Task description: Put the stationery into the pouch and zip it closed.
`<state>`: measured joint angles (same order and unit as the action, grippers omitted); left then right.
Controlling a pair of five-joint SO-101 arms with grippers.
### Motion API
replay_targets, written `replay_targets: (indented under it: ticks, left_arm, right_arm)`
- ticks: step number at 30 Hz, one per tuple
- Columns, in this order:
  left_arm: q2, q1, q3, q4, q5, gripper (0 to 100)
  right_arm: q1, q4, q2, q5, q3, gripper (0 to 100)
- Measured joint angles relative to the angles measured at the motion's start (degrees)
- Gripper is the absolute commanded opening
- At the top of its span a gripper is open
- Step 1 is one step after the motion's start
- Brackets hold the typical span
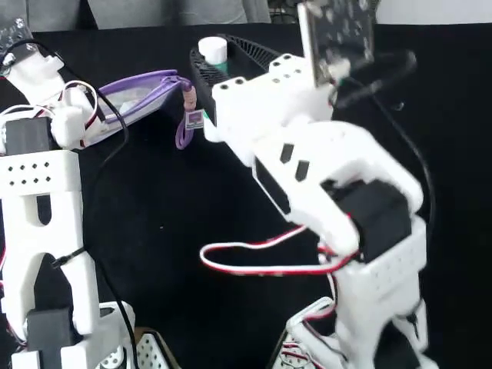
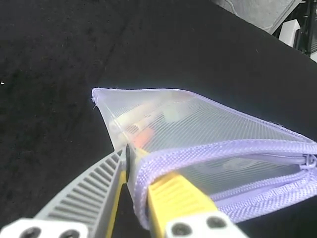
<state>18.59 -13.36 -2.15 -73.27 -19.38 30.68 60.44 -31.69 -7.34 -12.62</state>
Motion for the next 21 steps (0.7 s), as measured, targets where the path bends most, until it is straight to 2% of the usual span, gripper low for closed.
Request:
replay_targets:
  ticks: [6,10,18,21]
  left_arm:
    - [0.0,0.0,0.0,0.0,0.0,3]
    - [0.0,0.0,0.0,0.0,0.0,3]
    - [0.0,0.0,0.0,0.0,0.0,3]
    - [0.0,0.0,0.0,0.1,0.0,3]
  right_arm:
    - [0.0,-25.7,-15.7,0.0,26.7,1.1]
    - [0.0,-40.9,-21.2,-0.3,40.1,1.1]
    - [1.2,-77.0,-21.8,-0.4,62.5,1.1]
    - [2.7,-87.4,-20.3,-0.4,65.5,1.1]
